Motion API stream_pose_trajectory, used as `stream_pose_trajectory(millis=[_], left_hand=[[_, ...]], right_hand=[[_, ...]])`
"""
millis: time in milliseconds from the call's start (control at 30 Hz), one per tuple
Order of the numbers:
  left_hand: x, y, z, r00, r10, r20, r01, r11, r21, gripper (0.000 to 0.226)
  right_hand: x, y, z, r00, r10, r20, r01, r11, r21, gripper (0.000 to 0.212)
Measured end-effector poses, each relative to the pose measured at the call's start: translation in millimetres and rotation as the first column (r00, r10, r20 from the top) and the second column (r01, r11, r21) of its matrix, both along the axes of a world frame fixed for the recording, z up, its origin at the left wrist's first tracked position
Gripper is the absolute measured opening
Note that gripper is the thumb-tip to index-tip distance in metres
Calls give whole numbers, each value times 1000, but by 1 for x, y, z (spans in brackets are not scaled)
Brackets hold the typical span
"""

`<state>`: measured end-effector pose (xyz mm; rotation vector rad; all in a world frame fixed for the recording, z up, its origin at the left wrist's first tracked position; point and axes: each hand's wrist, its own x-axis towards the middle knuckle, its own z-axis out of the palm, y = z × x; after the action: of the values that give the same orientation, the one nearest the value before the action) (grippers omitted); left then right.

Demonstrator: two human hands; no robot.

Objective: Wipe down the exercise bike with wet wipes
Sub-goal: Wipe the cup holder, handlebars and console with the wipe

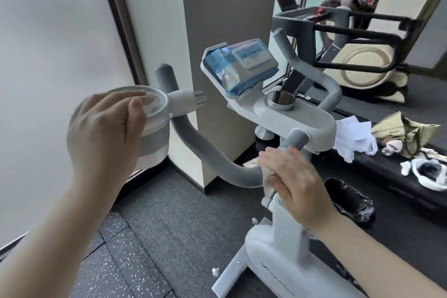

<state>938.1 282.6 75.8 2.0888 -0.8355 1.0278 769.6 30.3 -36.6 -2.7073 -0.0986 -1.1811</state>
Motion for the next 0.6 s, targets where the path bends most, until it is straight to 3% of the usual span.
stream_pose_trajectory(millis=[100, 200, 267, 333, 400, 467, 533, 567, 600], left_hand=[[1, -1, 0, 1000, 2, 6, -2, 1000, -7, 43], [3, -3, -2, 1000, -23, 21, 24, 999, -49, 41], [6, -3, -3, 998, -64, 0, 64, 995, -72, 40], [7, 2, -3, 983, -176, -54, 171, 982, -87, 39], [8, 13, -3, 932, -337, -133, 322, 939, -118, 32], [12, 25, -3, 851, -459, -254, 416, 886, -207, 27], [16, 31, -2, 746, -542, -386, 442, 837, -323, 36], [16, 32, -2, 711, -565, -419, 441, 822, -361, 41], [16, 32, -3, 692, -578, -432, 438, 813, -384, 45]], right_hand=[[3, -49, 2, 989, -145, 15, 141, 977, 162, 29], [18, -25, 3, 952, -302, 54, 262, 893, 367, 32], [29, 27, 2, 947, -302, 109, 237, 887, 396, 30], [33, 71, 4, 954, -254, 161, 191, 925, 329, 30], [39, 89, 19, 960, -254, 114, 190, 897, 400, 32], [52, 99, 43, 988, -153, -2, 115, 734, 669, 38], [68, 114, 71, 995, -76, 70, -23, 500, 866, 42], [76, 123, 84, 982, -90, 167, -107, 460, 881, 39], [86, 136, 98, 959, -104, 262, -180, 492, 852, 36]])
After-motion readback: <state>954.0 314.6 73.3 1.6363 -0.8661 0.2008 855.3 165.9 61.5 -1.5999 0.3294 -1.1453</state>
